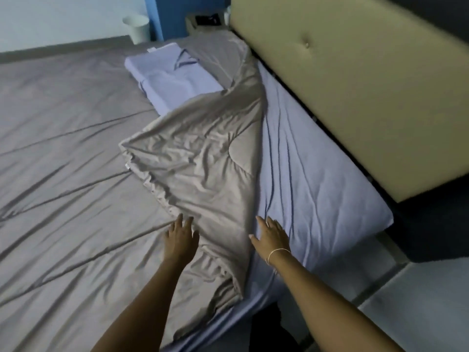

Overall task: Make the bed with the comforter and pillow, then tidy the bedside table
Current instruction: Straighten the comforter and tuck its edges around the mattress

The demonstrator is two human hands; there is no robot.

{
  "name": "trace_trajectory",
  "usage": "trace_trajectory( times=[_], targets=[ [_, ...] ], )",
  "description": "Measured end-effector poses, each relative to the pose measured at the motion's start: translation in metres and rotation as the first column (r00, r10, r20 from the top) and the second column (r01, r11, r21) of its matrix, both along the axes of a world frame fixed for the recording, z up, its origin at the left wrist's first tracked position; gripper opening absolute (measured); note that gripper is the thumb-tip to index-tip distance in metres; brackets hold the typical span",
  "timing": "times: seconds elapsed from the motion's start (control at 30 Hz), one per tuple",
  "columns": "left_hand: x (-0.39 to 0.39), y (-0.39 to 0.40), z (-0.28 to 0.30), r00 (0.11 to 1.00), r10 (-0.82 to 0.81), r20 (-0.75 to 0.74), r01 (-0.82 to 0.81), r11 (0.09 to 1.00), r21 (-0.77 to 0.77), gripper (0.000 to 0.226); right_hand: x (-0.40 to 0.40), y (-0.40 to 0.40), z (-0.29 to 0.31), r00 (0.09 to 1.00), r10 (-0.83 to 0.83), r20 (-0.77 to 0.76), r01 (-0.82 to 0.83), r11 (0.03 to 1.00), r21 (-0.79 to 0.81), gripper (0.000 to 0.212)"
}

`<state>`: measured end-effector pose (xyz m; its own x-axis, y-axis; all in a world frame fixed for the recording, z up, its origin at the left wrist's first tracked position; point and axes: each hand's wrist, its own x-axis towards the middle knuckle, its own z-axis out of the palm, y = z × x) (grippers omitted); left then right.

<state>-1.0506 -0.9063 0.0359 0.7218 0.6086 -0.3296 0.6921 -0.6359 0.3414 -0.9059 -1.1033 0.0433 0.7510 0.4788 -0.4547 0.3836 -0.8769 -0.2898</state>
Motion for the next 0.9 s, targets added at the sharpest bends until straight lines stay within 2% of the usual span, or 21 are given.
trace_trajectory(
  times=[0.1, 0.37, 0.5, 0.73, 0.8, 0.9],
  targets=[
    [0.027, -0.030, -0.013, 0.990, 0.140, -0.026, -0.141, 0.989, -0.035, 0.048, 0.048, -0.002, -0.012, 0.992, 0.118, -0.042, -0.118, 0.993, 0.014, 0.067],
    [0.106, -0.057, -0.019, 0.948, 0.318, 0.001, -0.318, 0.947, -0.043, 0.041, 0.142, 0.014, -0.036, 0.944, 0.319, -0.084, -0.316, 0.948, 0.044, 0.070],
    [0.125, -0.042, -0.036, 0.945, 0.328, -0.010, -0.328, 0.944, -0.023, 0.039, 0.155, 0.024, -0.057, 0.942, 0.319, -0.102, -0.317, 0.948, 0.041, 0.070],
    [0.140, -0.017, -0.118, 0.928, 0.350, -0.128, -0.360, 0.931, -0.064, 0.050, 0.171, 0.053, -0.107, 0.949, 0.292, -0.117, -0.288, 0.956, 0.051, 0.070],
    [0.148, -0.005, -0.137, 0.934, 0.321, -0.155, -0.335, 0.939, -0.077, 0.053, 0.186, 0.072, -0.116, 0.955, 0.287, -0.081, -0.278, 0.955, 0.099, 0.069],
    [0.170, 0.029, -0.168, 0.949, 0.291, -0.117, -0.297, 0.954, -0.035, 0.055, 0.217, 0.111, -0.137, 0.951, 0.309, 0.015, -0.307, 0.934, 0.183, 0.066]
  ],
)
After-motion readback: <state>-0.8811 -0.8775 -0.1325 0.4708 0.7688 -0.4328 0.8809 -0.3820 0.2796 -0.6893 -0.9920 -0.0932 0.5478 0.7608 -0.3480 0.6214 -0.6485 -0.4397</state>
